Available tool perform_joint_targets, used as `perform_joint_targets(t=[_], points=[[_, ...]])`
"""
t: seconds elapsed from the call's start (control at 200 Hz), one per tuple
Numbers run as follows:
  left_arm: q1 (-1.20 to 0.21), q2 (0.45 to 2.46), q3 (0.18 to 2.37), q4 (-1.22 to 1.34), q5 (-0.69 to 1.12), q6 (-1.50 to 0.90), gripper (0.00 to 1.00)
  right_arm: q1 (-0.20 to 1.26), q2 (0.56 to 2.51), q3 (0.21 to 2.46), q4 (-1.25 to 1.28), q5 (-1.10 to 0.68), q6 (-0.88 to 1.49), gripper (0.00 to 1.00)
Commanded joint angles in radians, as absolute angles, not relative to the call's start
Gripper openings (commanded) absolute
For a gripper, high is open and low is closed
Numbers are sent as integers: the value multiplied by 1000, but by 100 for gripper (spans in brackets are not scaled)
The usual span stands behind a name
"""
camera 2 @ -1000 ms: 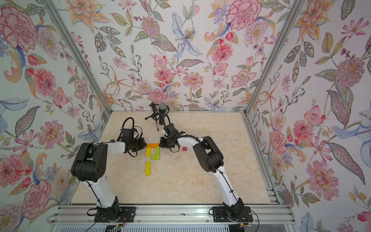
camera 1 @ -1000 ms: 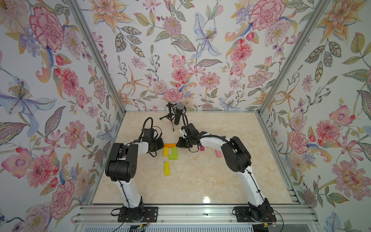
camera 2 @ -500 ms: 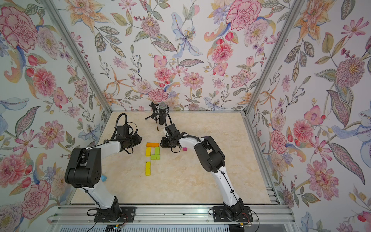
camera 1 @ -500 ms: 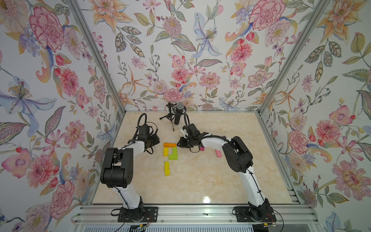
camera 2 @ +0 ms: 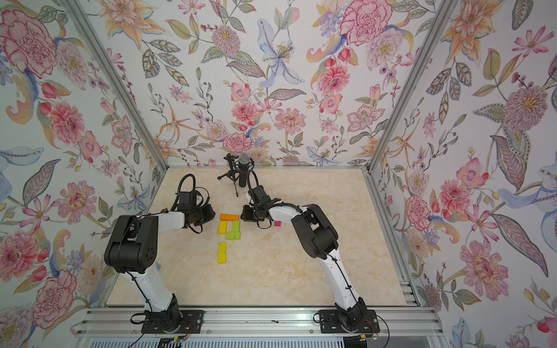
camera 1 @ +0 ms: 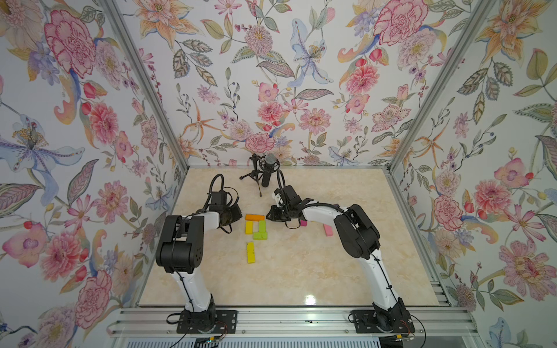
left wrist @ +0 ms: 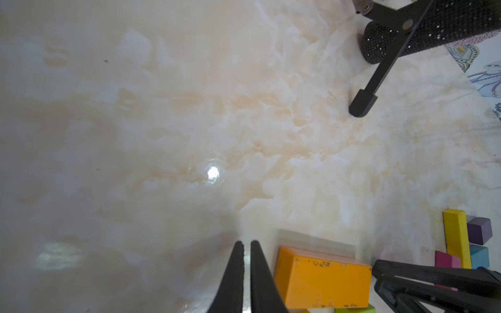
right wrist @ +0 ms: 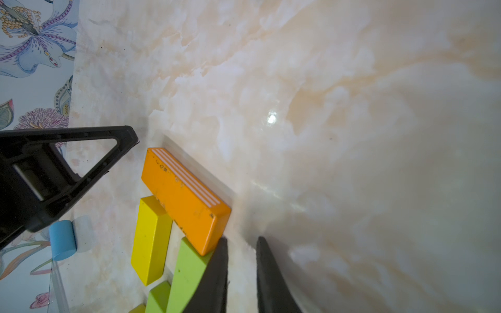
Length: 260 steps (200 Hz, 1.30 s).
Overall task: Assemble the letter p with building blocks
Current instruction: Assemble the building block at the center of the board.
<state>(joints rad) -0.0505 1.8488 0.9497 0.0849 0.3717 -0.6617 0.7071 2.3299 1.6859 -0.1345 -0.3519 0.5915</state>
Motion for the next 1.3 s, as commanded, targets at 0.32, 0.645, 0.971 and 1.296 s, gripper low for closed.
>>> perform_joint_targets(t=[0.32, 0.645, 0.971, 1.296], points=[[-44, 1879, 936, 134, 437, -663, 0, 712, 2348, 1683, -175, -361, 598, 19], [-63, 1892, 910, 152, 459, -667, 0, 712, 2349, 1681, -176, -371, 596, 19], [-85, 1886, 865, 181, 453, -693, 0, 716, 2353, 1678, -174, -378, 593, 19], [-96, 1864, 833, 189, 445, -709, 0, 718, 2357, 1677, -175, -385, 589, 19]])
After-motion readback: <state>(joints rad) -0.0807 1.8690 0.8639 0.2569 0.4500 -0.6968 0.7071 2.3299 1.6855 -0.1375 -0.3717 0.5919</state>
